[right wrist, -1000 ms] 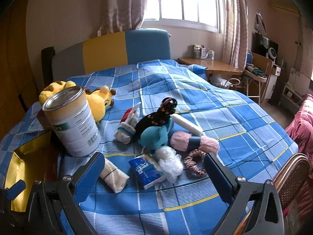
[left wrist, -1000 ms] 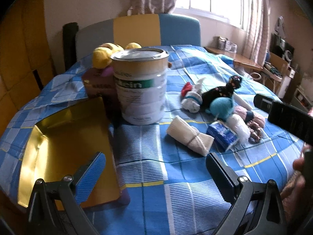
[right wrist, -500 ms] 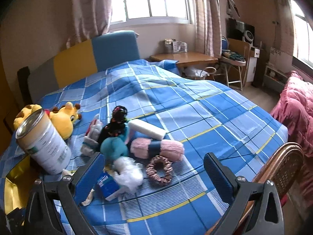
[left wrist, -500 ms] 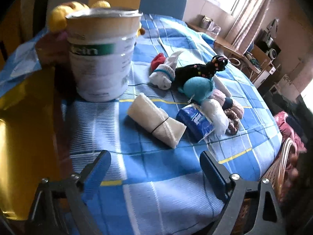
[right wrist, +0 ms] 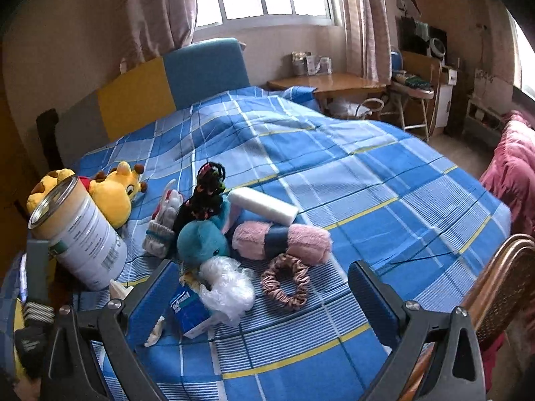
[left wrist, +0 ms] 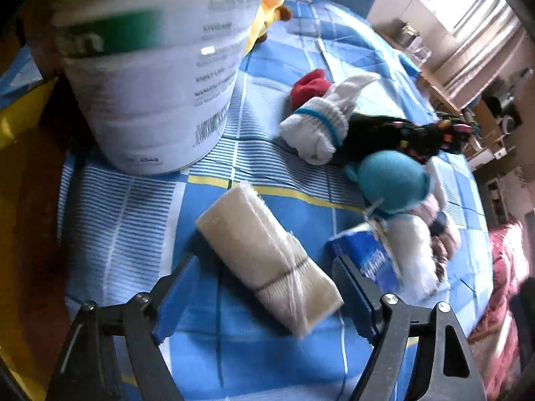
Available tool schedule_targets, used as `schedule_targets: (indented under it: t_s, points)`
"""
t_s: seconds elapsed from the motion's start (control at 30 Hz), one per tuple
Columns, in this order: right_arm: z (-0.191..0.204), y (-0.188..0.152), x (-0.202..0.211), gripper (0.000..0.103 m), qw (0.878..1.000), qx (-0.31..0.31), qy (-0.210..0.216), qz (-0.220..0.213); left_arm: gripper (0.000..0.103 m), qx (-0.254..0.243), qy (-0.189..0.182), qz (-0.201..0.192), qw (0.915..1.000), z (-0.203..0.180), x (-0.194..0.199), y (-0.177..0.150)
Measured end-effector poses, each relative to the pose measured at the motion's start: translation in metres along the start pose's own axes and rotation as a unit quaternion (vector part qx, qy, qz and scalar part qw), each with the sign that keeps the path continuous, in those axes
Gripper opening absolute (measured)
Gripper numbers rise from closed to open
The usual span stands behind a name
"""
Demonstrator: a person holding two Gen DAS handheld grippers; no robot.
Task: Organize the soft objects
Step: 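Reach the left tool to the white bandage roll and grasp it, then grasp the white sock with the right tool while the left tool holds the bandage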
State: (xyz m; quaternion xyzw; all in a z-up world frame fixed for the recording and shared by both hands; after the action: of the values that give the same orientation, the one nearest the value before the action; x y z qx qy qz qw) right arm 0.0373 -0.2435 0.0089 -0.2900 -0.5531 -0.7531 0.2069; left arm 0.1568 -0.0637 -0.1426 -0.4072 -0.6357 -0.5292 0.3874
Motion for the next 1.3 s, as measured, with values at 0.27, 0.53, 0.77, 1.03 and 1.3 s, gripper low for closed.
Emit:
schedule_targets:
  t_s: [0.27, 0.53, 0.77, 1.03, 1.3]
  points:
    - [0.001, -0.003, -0.011, 0.102, 1.000, -0.006, 0.020, 0.014, 0.069, -0.071, 0.036, -0.055, 0.9953, -0.009, -0.008, -0.002]
    - [-0.001, -0.005, -0.013, 0.091, 0.999, -0.023, 0.039, 0.023, 0.045, -0.100, -0.049, -0.059, 0.9920, 0.007, 0.021, -0.016]
    - [0.005, -0.009, -0.016, 0.089, 0.999, -0.003, 0.031, 0.034, 0.052, -0.148, -0.055, -0.027, 0.9871, 0.015, 0.011, -0.041]
    - [0.011, -0.015, -0.022, 0.079, 0.997, 0.017, 0.030, 0.062, 0.054, -0.146, -0.032, -0.063, 0.9867, 0.006, 0.009, -0.046]
    - [0.044, -0.022, -0.051, 0.065, 0.987, 0.027, 0.087, 0.134, 0.045, -0.132, -0.047, -0.095, 0.9855, 0.017, 0.017, -0.048]
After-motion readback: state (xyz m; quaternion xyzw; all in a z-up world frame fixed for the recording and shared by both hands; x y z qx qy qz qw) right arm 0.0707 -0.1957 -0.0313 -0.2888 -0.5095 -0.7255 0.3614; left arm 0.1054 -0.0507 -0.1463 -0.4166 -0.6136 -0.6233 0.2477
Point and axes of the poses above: each gripper's, at about its wrist camera, not at the fingertips, and x roughly against the way its jaws point, z to its left, y to its top, the point moved 7 cm from there along -x, roughly the way its jaws point, and after that the axes turned 8 degrees about y, right-handed, at the moved point
